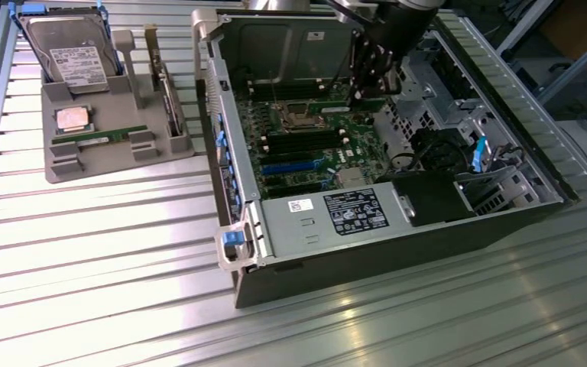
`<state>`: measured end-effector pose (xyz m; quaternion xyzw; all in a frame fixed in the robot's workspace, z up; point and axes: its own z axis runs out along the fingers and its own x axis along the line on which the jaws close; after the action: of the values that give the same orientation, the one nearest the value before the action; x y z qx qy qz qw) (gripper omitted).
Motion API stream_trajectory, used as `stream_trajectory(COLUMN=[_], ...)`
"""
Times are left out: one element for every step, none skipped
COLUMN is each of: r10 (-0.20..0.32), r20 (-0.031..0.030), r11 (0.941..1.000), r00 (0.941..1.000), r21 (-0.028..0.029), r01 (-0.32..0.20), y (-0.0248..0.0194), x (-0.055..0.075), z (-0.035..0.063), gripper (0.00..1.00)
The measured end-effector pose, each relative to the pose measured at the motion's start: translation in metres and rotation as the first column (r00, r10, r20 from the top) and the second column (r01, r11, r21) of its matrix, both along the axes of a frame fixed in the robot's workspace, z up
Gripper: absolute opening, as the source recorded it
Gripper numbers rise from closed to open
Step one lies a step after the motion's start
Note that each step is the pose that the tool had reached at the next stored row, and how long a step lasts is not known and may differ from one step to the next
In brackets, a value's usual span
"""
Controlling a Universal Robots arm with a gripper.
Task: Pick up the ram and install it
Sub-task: 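Insert the ram into the slot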
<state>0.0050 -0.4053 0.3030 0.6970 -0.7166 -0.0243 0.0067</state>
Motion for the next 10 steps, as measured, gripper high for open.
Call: stream_trajectory(r10=[0.0,0.0,0.0,0.0,0.0,0.0,0.0,0.0,0.0,0.0], r20=[0.0,0.0001,0.0,0.0001,0.0001,0.0001,0.0,0.0,0.0001,0.0001], r11=[1.0,1.0,1.0,1.0,1.0,1.0,1.0,1.0,1.0,1.0], r00=[1.0,1.0,1.0,1.0,1.0,1.0,1.0,1.0,1.0,1.0], r21=[0.0,0.0,0.0,0.0001,0.0001,-0.0001,0.0,0.0,0.0,0.0], r01=[0.0,0.0,0.0,0.0,0.0,0.0,0.0,0.0,0.0,0.0], y=[0.0,0.0,-0.0001,-0.0001,-0.0002,-0.0002,-0.0002,-0.0003,-0.0003,-0.0004], x=[0.0,0.0,0.0,0.0,0.0,0.0,0.0,0.0,0.0,0.0], z=[-0.0005,-0.0012,-0.0019,-0.0026,-0.003,-0.0033,-0.0036,-0.0041,-0.0047,-0.0053], gripper=[0.13,0.13,0.13,0.13,0.13,0.13,0.13,0.13,0.13,0.13])
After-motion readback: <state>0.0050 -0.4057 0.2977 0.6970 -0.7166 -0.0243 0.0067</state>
